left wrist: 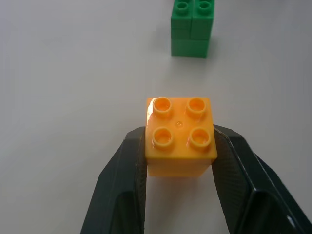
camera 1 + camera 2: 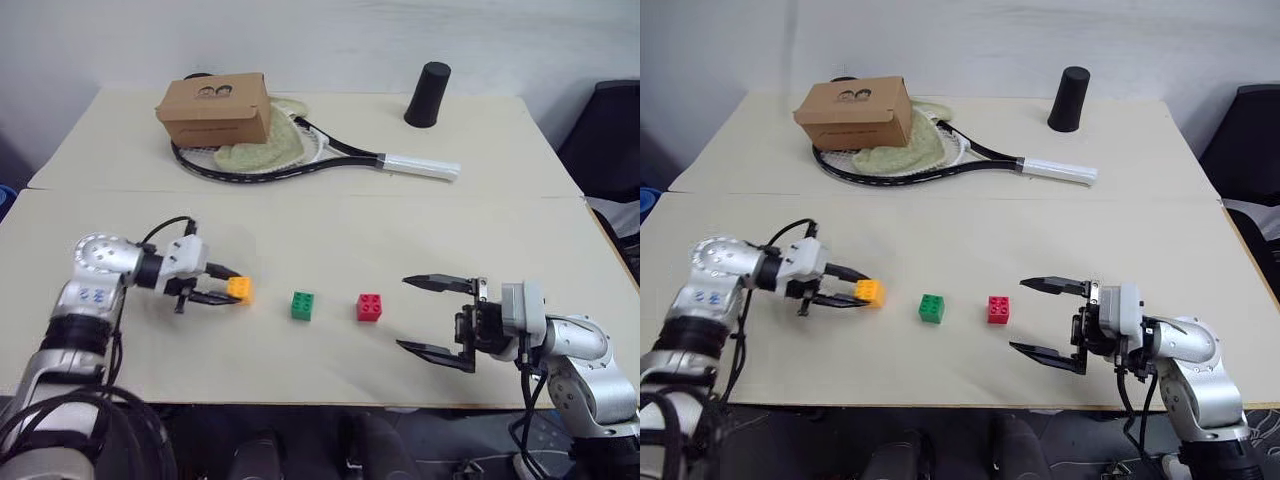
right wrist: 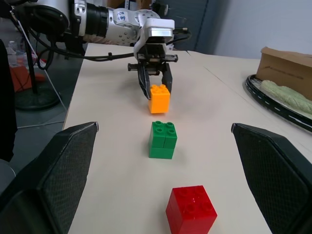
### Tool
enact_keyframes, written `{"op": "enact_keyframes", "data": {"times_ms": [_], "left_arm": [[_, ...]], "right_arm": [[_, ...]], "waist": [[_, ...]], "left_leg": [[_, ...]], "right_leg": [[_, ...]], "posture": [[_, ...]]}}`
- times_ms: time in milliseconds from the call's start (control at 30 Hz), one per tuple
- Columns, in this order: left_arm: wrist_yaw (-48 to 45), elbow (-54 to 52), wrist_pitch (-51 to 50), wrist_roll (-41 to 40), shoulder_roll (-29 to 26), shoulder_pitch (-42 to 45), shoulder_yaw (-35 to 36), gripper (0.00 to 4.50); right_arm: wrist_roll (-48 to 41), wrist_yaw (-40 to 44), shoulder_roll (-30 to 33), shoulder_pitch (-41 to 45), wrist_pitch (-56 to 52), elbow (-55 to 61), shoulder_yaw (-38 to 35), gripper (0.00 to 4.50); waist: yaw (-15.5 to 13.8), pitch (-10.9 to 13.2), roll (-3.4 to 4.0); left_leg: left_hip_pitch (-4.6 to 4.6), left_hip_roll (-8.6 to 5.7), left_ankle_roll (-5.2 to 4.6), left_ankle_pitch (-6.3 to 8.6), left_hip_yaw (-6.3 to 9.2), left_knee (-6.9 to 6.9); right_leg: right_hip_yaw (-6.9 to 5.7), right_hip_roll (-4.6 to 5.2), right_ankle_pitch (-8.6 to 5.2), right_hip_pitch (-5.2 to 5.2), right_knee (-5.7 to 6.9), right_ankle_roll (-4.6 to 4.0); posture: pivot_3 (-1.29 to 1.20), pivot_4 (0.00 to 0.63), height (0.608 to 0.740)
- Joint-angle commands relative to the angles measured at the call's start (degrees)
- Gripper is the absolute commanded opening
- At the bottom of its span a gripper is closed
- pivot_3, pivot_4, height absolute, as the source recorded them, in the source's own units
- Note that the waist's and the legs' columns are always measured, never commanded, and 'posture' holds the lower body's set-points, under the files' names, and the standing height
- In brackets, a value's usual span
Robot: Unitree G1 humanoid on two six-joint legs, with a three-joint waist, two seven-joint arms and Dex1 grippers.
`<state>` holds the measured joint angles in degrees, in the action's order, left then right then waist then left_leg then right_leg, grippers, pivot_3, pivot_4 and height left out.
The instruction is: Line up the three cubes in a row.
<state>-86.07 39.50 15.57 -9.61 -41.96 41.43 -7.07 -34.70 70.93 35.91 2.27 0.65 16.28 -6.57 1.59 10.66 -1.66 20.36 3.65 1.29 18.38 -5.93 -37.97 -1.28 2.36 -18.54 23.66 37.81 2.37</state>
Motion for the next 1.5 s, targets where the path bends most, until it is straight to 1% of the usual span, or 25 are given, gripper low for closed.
{"op": "enact_keyframes", "data": {"times_ms": [33,133,300,400,567,700,767,833,867,1000,1067,1133,1167,1200,1267,1333,1400,1500], "left_arm": [[-6.41,5.81,2.98,1.08,0.42,3.32,-2.14,1.48],[-6.43,7.15,2.35,-0.75,-0.20,3.99,-4.18,1.48],[-6.43,0.95,-2.51,-8.19,-4.13,0.80,-8.56,1.48],[-6.43,-1.07,-3.26,-10.25,-5.63,-0.20,-10.50,1.48],[-6.43,1.56,-0.24,-9.10,-4.65,0.64,-11.97,1.48],[-6.43,5.55,2.88,-7.11,-2.59,2.16,-10.65,1.48],[-6.43,6.19,3.08,-7.14,-2.21,2.46,-10.56,1.48],[-6.43,4.74,0.50,-8.18,-3.07,2.18,-11.58,1.48],[-6.43,4.01,-0.75,-8.64,-3.53,2.02,-11.92,2.20],[-6.43,1.79,-1.82,-9.68,-6.67,0.56,-9.03,3.19],[-6.37,0.38,-2.77,-10.88,-10.58,-1.76,-5.11,3.76],[-6.14,-1.10,-3.29,-11.61,-13.34,-4.13,-2.14,4.31],[-4.96,-2.66,-3.65,-12.43,-15.25,-6.48,0.29,4.47],[-4.06,-3.99,-4.12,-12.99,-16.51,-8.24,2.12,4.47],[-2.55,-8.49,-6.89,-15.79,-20.40,-14.93,7.78,4.47],[-0.54,-14.21,-10.41,-18.63,-23.24,-23.28,14.51,4.47],[1.65,-19.16,-12.09,-19.18,-24.72,-30.95,19.99,4.47],[5.13,-23.86,-13.43,-17.54,-24.64,-36.59,24.20,4.47]], "right_arm": [[-0.71,-1.28,0.77,-1.56,0.06,3.86,-1.70,4.50],[-0.56,-2.07,0.70,-2.64,0.13,4.72,-2.16,4.50],[-0.19,-3.53,0.48,-4.13,0.69,5.46,-2.70,4.50],[-0.13,-3.73,0.47,-4.35,0.90,5.33,-2.61,4.50],[0.06,-3.46,0.50,-4.26,1.33,4.71,-2.25,4.50],[0.11,-3.36,0.47,-4.35,1.45,4.64,-2.23,4.50],[0.10,-3.27,0.48,-4.52,1.50,4.65,-2.32,4.50],[0.05,-3.13,0.53,-4.92,1.49,4.70,-2.42,4.50],[0.02,-3.08,0.54,-5.06,1.49,4.72,-2.45,4.50],[-0.28,-2.42,0.80,-4.96,1.64,4.03,-2.97,4.50],[-0.98,-1.23,2.03,-4.08,1.48,2.91,-4.42,4.50],[-1.43,-0.21,3.12,-3.71,1.39,2.15,-5.58,4.50],[-1.40,0.71,4.48,-3.82,1.27,1.50,-6.62,4.50],[-1.38,1.35,5.43,-3.89,1.19,1.03,-7.33,4.50],[-0.86,3.63,8.74,-4.52,1.00,-0.77,-9.70,4.50],[-0.19,5.79,11.86,-4.02,1.40,-3.07,-11.51,4.50],[0.35,8.27,14.74,-2.47,1.71,-5.53,-12.07,4.50],[0.46,10.74,16.96,-0.05,0.91,-8.66,-11.02,4.50]], "waist": [[0.21,0.00,0.00],[0.27,0.00,0.00],[0.20,0.00,0.00],[0.01,0.00,0.00],[-0.20,0.00,0.00],[-0.35,0.00,0.00],[-0.38,0.00,0.00],[-0.38,0.00,0.00],[-0.37,0.00,0.00],[0.07,0.02,-0.04],[0.36,0.04,-0.06],[0.59,0.05,-0.05],[0.58,0.04,-0.05],[0.60,0.06,-0.02],[0.31,0.07,-0.01],[0.16,0.08,0.00],[0.13,0.08,0.00],[-0.10,0.09,0.00]], "left_leg": [[0.00,0.01,0.00,0.00,-0.03,0.00],[-0.03,0.09,0.02,0.00,-0.09,0.00],[-0.05,0.10,0.03,-0.01,-0.09,0.00],[-0.05,0.10,0.02,0.00,-0.09,0.00],[-0.04,0.03,-0.03,0.01,-0.08,-0.03],[-0.04,0.02,-0.04,0.00,-0.07,-0.06],[-0.04,0.02,-0.05,0.00,-0.07,-0.09],[-0.05,0.01,-0.05,0.00,-0.07,-0.09],[-0.05,0.01,-0.05,0.00,-0.06,-0.09],[-0.01,0.05,-0.05,0.00,-0.07,-0.08],[-0.01,0.07,-0.04,0.00,-0.07,-0.06],[-0.02,0.11,-0.03,0.00,-0.12,-0.03],[-0.03,0.10,-0.03,0.00,-0.12,-0.02],[-0.04,0.12,-0.03,0.00,-0.12,-0.01],[-0.04,0.10,-0.04,0.01,-0.12,0.02],[-0.04,0.10,-0.08,0.03,-0.12,0.02],[-0.04,0.11,-0.11,0.05,-0.12,0.04],[-0.09,0.08,-0.19,0.11,-0.07,0.05]], "right_leg": [[0.02,-0.03,0.00,0.02,-0.01,0.00],[0.09,-0.11,0.00,0.04,0.00,0.00],[0.15,-0.09,0.00,0.04,0.04,0.00],[0.17,-0.05,0.00,0.04,0.04,0.00],[0.15,-0.02,0.00,0.02,0.02,0.00],[0.13,-0.02,0.00,0.00,0.02,0.01],[0.13,-0.03,0.01,-0.01,0.02,0.03],[0.13,-0.03,0.02,-0.02,0.02,0.04],[0.13,-0.03,0.02,-0.02,0.02,0.04],[0.15,-0.06,0.01,0.03,0.01,0.04],[0.16,-0.07,0.01,0.04,0.02,0.03],[0.20,-0.09,0.01,0.07,0.03,0.02],[0.19,-0.08,0.00,0.07,0.03,0.01],[0.19,-0.07,0.00,0.07,0.02,0.01],[0.18,-0.02,-0.01,0.07,0.01,0.00],[0.18,0.05,-0.01,0.07,-0.01,-0.01],[0.18,0.11,-0.02,0.06,-0.07,-0.01],[0.15,0.20,-0.02,0.01,-0.07,-0.02]], "posture": [[0.00,0.150,0.740],[0.00,0.150,0.740],[0.00,0.150,0.740],[0.00,0.150,0.740],[0.00,0.150,0.740],[0.00,0.150,0.740],[0.00,0.150,0.740],[0.00,0.150,0.740],[0.00,0.150,0.740],[0.00,0.150,0.740],[0.00,0.150,0.740],[0.00,0.150,0.740],[0.00,0.150,0.740],[0.00,0.150,0.740],[0.00,0.150,0.740],[0.00,0.150,0.740],[0.00,0.150,0.740],[0.00,0.150,0.740]]}}
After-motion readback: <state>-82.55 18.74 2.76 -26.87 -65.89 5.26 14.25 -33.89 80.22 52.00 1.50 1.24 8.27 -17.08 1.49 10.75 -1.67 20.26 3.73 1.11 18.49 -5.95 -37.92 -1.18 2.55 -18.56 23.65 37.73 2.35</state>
